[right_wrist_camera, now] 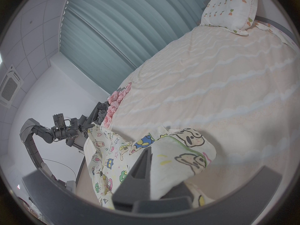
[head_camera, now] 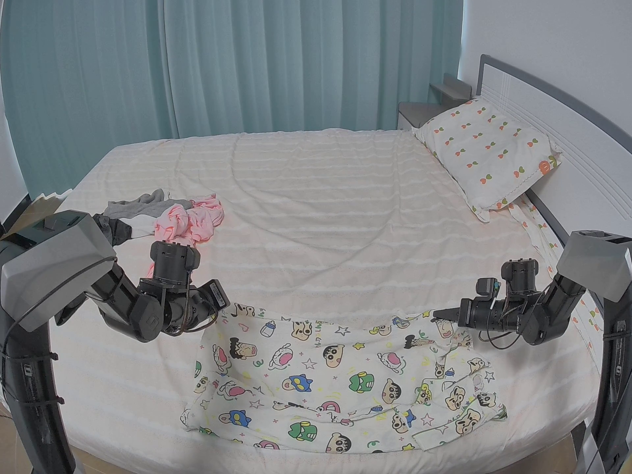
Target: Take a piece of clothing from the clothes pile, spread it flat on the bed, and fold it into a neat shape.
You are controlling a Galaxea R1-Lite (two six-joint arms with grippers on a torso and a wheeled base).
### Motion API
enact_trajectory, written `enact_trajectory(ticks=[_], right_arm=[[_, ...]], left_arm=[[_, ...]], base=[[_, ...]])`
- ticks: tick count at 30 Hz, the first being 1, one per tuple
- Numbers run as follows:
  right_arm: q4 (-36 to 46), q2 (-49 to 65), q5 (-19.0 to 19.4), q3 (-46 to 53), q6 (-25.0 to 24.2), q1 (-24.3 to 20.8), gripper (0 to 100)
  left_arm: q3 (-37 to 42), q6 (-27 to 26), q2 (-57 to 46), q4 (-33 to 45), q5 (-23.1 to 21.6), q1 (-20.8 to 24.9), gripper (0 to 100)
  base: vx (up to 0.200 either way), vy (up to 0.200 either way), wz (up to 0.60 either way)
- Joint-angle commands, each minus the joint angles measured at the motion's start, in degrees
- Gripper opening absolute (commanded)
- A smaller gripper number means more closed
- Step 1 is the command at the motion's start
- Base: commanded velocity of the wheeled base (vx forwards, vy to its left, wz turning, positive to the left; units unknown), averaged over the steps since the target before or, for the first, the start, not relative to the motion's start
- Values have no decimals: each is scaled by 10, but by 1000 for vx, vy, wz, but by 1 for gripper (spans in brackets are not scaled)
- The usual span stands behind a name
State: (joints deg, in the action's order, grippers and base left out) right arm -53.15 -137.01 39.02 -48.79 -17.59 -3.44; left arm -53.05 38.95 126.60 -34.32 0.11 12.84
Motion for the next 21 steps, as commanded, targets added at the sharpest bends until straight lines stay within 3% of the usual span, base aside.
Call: enact_trajectory(ticks=[1, 11, 21], right_arm=[[-9, 20, 2, 27, 1, -1, 0], [-27, 45, 5, 88, 33, 0, 0], [-140, 44, 5, 205, 51, -3, 0]], left_arm=[[19, -1, -23, 0, -5, 1, 0], [62, -31, -30, -7, -7, 2, 0], [132, -41, -31, -68, -7, 5, 0]], base=[[0, 0, 0], [0, 0, 0], [0, 0, 0]])
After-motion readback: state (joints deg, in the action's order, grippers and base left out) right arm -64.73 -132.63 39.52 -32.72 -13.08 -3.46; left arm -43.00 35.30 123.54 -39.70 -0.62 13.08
